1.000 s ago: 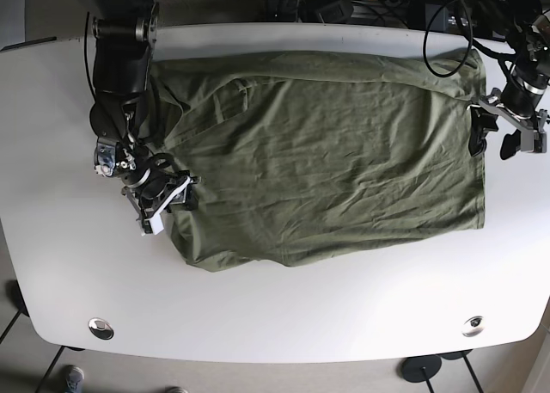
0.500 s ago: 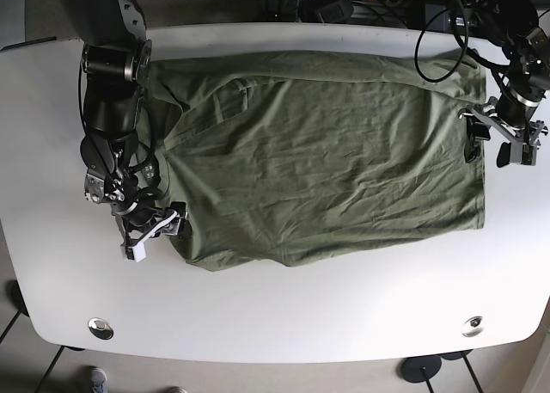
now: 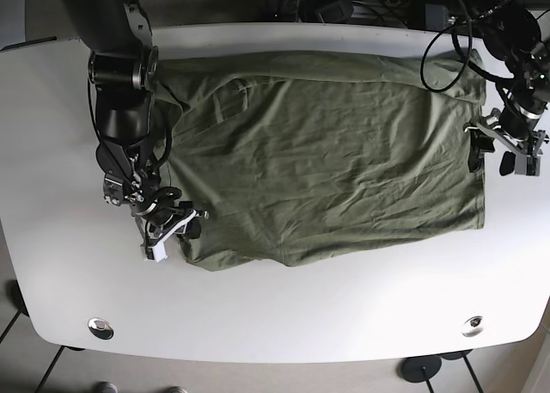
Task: Fold the T-shirt properly
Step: 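Move both grippers to the shirt's hem corners and grasp them, then lift the hem with both grippers and fold it over toward the collar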
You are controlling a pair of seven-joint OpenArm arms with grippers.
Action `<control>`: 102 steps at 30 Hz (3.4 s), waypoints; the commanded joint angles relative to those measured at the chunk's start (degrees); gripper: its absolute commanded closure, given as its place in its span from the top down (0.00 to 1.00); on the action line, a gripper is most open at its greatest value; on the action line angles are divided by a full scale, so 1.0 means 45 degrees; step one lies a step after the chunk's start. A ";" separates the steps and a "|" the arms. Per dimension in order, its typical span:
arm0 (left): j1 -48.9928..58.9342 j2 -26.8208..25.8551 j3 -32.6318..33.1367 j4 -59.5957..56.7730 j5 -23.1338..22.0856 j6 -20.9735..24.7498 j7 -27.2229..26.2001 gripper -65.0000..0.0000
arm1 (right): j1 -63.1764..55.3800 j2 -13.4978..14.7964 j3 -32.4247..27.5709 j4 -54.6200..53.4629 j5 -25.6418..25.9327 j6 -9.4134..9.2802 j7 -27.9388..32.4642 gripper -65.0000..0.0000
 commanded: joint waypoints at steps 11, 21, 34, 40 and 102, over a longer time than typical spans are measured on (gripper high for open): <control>-0.6312 -0.1468 0.0121 -1.0002 0.4080 0.1380 -0.2190 0.61 | 0.0422 0.0125 0.0018 0.0262 0.0147 0.0095 0.0235 0.03; -0.6723 -0.1331 0.1645 -1.2229 0.3260 0.0032 -0.2073 0.45 | 0.0344 0.0066 0.0057 0.0809 0.0245 0.0095 0.0216 0.03; -0.5883 -0.1116 0.1626 -0.6778 0.2361 -0.0134 -0.0706 0.00 | -0.2352 0.0086 0.0077 0.6807 0.0264 0.0095 -0.1796 0.03; -0.7602 -0.0725 0.2270 -0.4825 0.2244 -0.0134 0.0603 0.00 | -0.0906 0.0652 0.0077 0.8369 0.0186 0.0095 -0.3144 0.03; -0.0022 -0.1722 0.0493 -0.1484 -0.1019 -0.0134 -0.0178 0.61 | -0.9385 0.0320 0.5898 1.6321 0.4933 0.0759 -0.8263 0.79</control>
